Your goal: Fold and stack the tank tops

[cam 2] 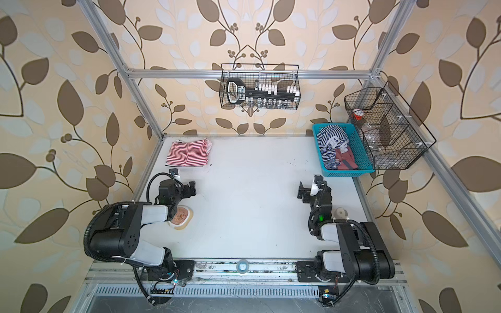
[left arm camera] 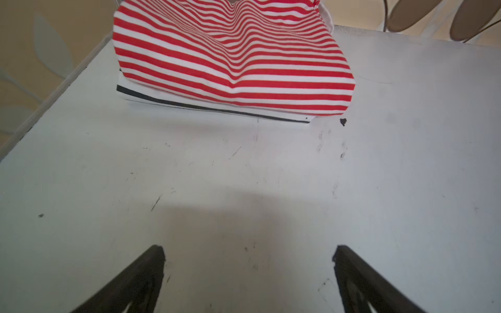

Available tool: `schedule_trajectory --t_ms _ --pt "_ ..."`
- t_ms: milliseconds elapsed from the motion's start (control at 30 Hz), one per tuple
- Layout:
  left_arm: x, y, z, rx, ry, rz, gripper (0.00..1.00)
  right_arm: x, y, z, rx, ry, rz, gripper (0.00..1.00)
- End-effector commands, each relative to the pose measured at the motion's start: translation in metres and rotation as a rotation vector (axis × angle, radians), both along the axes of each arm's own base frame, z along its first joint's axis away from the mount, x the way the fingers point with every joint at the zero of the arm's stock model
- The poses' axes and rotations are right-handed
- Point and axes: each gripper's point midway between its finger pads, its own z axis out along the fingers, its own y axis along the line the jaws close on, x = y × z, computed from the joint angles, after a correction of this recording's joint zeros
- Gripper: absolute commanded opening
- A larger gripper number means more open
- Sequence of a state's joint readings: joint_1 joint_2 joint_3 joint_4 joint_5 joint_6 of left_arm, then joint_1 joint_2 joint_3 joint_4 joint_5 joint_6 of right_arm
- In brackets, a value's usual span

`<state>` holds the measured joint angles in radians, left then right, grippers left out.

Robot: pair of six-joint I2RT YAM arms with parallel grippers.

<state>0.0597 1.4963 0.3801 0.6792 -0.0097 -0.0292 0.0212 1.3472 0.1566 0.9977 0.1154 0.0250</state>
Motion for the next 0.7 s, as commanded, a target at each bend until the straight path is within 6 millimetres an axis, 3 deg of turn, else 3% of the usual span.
schedule_trajectory --t_ms 0,667 --pt "0.0099 0.0048 0.0139 0.005 -0.044 0.022 0.99 0.0073 0.0019 0.0134 -0.011 -0.041 0.015 1.0" --pt "0.0096 0.0045 0.0136 0.006 -0.043 0.021 0.99 0.0079 0.0012 0.0134 -0.003 -0.041 0.02 1.0"
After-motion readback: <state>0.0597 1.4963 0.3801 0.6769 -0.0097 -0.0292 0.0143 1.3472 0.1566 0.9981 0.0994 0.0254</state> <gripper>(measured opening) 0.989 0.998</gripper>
